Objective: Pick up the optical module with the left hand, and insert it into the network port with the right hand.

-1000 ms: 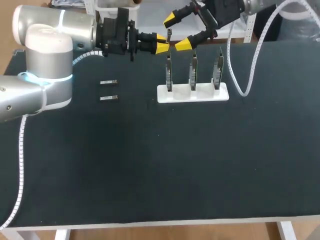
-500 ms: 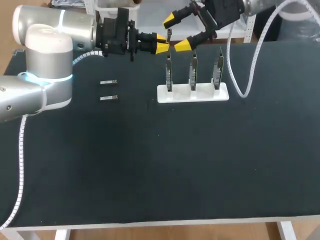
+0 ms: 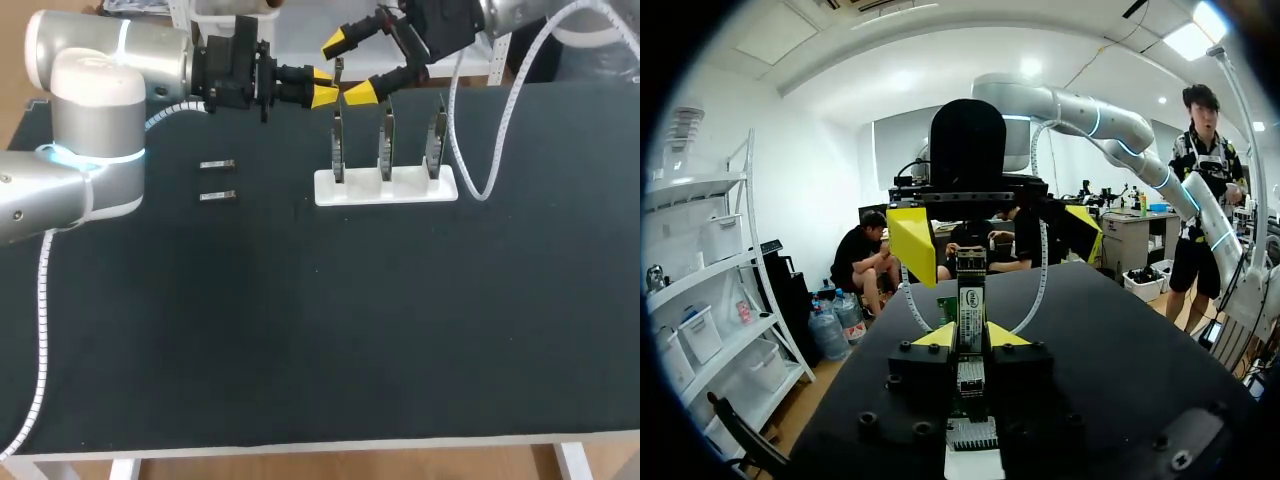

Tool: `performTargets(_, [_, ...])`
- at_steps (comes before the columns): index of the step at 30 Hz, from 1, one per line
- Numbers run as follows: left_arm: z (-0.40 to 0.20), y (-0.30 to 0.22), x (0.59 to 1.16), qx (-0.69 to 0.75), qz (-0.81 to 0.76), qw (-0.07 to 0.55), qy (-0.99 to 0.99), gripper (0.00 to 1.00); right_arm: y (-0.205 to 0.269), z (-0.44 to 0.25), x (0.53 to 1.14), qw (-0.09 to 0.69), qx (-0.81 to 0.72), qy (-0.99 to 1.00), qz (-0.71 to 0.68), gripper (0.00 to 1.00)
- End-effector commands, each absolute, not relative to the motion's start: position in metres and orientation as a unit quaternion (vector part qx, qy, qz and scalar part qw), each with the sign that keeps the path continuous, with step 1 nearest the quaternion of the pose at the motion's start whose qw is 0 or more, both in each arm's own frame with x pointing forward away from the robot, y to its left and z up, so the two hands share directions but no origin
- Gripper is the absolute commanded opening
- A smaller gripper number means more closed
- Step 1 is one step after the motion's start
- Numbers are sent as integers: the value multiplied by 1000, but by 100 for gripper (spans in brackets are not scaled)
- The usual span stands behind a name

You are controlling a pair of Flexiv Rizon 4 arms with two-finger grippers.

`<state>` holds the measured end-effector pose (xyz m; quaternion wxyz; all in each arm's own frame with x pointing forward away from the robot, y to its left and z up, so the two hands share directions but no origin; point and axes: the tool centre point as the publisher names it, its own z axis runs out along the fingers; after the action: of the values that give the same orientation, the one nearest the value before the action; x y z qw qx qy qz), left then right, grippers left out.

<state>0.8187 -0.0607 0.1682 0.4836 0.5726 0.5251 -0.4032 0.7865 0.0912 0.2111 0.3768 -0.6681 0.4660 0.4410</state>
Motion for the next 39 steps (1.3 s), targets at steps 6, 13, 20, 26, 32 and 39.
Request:
performTargets(6, [168, -61, 819, 573, -403, 483, 525, 0, 90, 211, 783, 380, -667, 468, 439, 31])
performTargets(13, [168, -61, 819, 573, -403, 483, 525, 0, 90, 211, 783, 380, -667, 468, 439, 18])
performTargets(20, [168, -61, 819, 573, -403, 483, 525, 0, 90, 211, 783, 380, -667, 468, 439, 0])
performTargets(26, [168, -61, 819, 573, -403, 483, 525, 0, 90, 211, 783, 380, -667, 468, 439, 100])
performTargets(32, [168, -61, 819, 573, -403, 483, 525, 0, 90, 211, 783, 380, -667, 468, 439, 100])
performTargets(39, [168, -61, 819, 573, -403, 483, 525, 0, 90, 211, 783, 380, -667, 468, 439, 100])
